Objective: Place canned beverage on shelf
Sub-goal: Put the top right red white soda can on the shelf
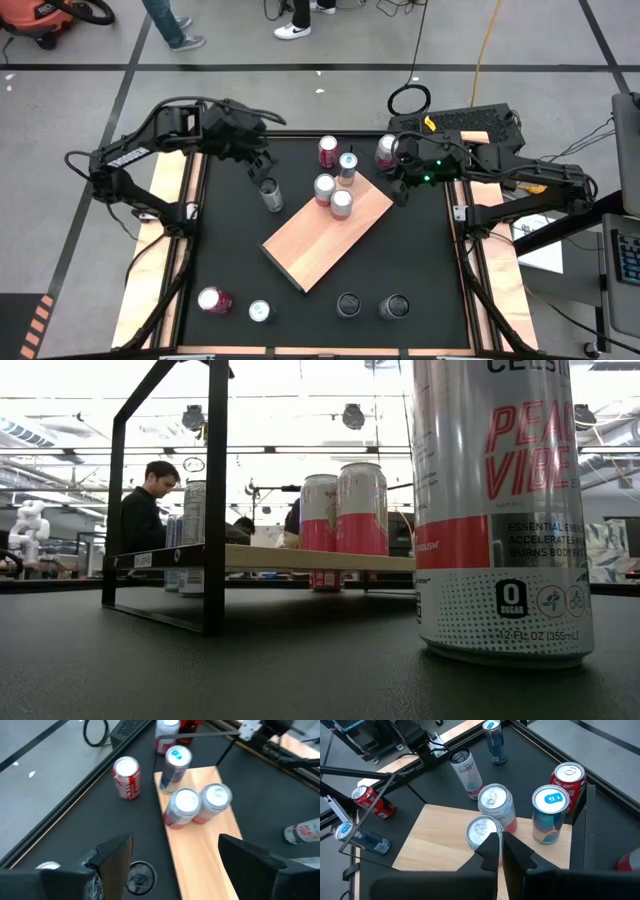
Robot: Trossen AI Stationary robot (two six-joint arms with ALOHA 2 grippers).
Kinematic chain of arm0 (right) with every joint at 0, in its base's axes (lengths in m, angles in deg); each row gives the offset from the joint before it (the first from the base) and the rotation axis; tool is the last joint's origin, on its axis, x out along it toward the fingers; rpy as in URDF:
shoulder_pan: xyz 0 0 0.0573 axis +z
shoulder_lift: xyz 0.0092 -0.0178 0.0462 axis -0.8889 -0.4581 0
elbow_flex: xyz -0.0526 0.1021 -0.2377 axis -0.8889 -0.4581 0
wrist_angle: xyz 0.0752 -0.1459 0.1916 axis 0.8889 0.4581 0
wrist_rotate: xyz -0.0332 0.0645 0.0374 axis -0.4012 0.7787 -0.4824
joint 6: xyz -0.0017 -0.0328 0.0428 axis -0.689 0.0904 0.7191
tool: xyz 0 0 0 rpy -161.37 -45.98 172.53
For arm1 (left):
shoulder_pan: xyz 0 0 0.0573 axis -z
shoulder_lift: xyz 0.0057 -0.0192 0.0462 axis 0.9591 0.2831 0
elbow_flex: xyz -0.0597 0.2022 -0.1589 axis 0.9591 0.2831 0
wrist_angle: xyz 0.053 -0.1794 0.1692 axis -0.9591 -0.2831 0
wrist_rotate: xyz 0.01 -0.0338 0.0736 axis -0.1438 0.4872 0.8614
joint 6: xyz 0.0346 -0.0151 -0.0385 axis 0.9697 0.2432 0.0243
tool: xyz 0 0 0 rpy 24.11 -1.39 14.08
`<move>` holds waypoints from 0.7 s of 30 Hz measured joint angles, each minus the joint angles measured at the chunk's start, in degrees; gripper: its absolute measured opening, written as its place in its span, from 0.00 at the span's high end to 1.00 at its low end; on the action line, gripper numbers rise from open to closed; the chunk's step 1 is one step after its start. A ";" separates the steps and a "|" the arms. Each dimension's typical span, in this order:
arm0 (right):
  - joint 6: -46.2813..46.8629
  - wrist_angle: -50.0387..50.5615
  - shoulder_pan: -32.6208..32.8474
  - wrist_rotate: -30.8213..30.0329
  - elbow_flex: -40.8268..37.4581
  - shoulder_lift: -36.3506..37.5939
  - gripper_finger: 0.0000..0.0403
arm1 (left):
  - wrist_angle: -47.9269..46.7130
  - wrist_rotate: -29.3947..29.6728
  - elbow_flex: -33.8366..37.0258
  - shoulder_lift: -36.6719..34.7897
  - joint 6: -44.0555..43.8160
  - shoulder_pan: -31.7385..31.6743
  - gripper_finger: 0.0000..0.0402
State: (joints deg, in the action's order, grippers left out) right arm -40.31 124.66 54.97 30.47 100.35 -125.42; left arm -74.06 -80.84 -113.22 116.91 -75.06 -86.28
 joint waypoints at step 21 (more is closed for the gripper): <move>-10.09 3.78 0.00 0.11 0.00 0.04 1.00 | -10.48 4.12 0.02 4.17 -17.70 -0.94 0.27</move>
State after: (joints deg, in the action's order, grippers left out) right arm -50.41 128.44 54.97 30.58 100.35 -125.38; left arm -84.54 -76.72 -113.20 121.08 -92.75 -87.22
